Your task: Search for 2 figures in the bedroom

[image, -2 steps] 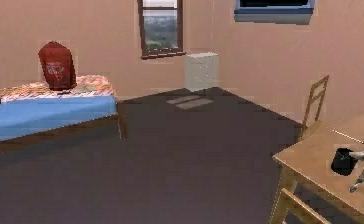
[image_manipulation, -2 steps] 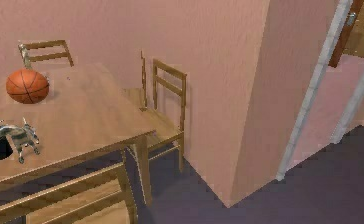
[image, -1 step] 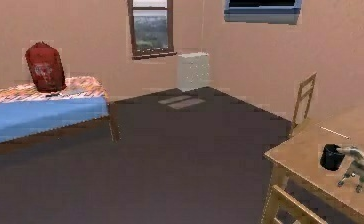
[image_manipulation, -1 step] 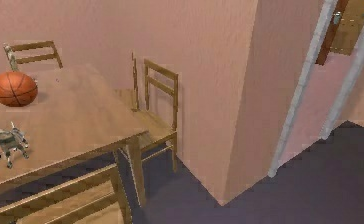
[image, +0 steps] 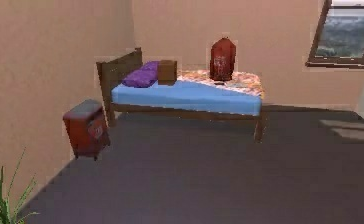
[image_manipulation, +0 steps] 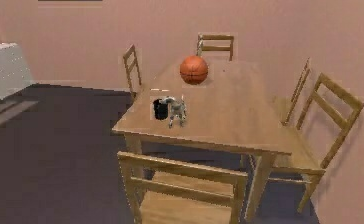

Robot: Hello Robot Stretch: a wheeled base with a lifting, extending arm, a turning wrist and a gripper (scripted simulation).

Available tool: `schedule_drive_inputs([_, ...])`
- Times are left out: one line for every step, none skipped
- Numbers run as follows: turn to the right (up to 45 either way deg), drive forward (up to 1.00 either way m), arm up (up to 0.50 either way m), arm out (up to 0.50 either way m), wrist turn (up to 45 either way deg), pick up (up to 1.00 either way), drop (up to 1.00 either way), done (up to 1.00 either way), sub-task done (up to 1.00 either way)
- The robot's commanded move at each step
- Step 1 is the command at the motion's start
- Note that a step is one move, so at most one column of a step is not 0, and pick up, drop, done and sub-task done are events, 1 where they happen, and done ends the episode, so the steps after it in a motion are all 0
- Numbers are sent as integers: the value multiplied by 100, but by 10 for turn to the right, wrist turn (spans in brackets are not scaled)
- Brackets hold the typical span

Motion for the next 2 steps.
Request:
schedule_drive_inputs([-450, 0, 0, 0, 0, 0, 0, 0, 0])
schedule_drive_inputs([-330, 0, 0, 0, 0, 0, 0, 0, 0])
